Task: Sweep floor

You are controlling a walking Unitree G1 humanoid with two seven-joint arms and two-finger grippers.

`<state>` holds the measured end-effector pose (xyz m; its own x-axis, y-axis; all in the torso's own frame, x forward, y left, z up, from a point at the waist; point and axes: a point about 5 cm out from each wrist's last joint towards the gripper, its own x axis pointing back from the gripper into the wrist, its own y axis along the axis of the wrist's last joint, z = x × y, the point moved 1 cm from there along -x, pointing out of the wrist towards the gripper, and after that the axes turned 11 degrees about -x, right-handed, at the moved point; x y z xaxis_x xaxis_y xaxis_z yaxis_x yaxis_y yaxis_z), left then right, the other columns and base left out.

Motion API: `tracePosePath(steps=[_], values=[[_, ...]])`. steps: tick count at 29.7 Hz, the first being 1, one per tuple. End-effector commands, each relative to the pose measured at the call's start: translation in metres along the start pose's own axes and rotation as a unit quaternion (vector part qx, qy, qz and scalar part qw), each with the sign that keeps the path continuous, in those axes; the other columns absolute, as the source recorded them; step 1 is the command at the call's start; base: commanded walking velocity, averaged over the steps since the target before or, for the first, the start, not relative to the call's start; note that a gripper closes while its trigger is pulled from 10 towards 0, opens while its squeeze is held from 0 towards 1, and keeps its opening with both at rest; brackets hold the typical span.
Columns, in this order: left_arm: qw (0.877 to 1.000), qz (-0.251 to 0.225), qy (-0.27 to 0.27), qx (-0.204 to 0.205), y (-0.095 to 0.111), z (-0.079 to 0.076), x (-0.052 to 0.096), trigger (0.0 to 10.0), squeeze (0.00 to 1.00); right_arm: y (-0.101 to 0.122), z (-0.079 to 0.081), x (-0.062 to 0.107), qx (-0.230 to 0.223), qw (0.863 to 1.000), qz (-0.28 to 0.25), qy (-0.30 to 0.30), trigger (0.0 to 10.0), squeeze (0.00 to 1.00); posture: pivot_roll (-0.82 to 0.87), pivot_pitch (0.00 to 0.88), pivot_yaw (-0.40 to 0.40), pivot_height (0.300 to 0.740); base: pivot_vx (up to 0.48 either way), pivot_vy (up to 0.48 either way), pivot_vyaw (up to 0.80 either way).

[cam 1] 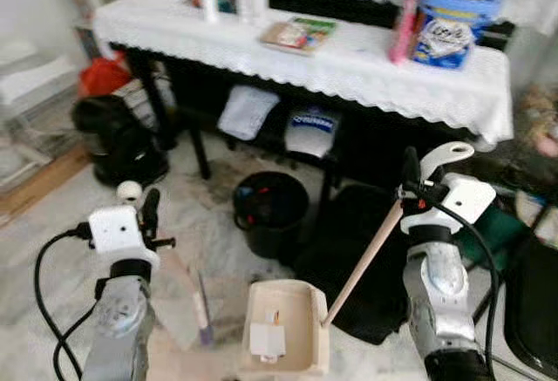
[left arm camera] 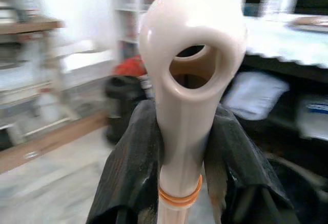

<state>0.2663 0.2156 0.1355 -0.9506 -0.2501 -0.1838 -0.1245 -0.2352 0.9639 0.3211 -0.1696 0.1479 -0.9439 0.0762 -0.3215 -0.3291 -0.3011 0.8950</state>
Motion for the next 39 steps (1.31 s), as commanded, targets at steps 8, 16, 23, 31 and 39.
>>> tracePosePath(steps=[8, 16, 23, 31, 39], values=[[0.999, -0.045, -0.011, 0.007, 0.022, -0.013, -0.006, 10.0, 0.0, 0.021, 0.015, -0.013, -0.015, 0.999, -0.046, 0.023, 10.0, 0.0, 0.01, 0.0, 0.028, 0.74, 0.0, 0.0, 0.76], [0.999, -0.042, 0.003, 0.008, 0.021, -0.008, -0.008, 10.0, 0.0, 0.026, 0.012, -0.013, -0.009, 0.998, -0.05, 0.021, 10.0, 0.0, 0.0, 0.0, 0.031, 0.74, 0.0, 0.0, 0.76], [0.999, -0.041, 0.011, 0.017, 0.022, -0.007, -0.01, 10.0, 0.0, 0.026, 0.015, -0.014, -0.012, 0.998, -0.047, 0.026, 10.0, 0.0, 0.0, 0.0, 0.025, 0.74, 0.0, 0.0, 0.76], [0.999, -0.037, 0.022, 0.012, 0.022, -0.002, -0.01, 10.0, 0.0, 0.024, 0.02, -0.013, -0.016, 0.999, -0.04, 0.033, 10.0, 0.0, 0.01, 0.002, 0.023, 0.74, 0.0, 0.0, 0.76], [0.999, -0.033, 0.021, -0.001, 0.02, 0.0, -0.013, 10.0, 0.0, 0.026, 0.019, -0.012, -0.013, 0.999, -0.039, 0.036, 10.0, 0.0, 0.0, 0.014, 0.01, 0.74, 0.0, 0.0, 0.76]])
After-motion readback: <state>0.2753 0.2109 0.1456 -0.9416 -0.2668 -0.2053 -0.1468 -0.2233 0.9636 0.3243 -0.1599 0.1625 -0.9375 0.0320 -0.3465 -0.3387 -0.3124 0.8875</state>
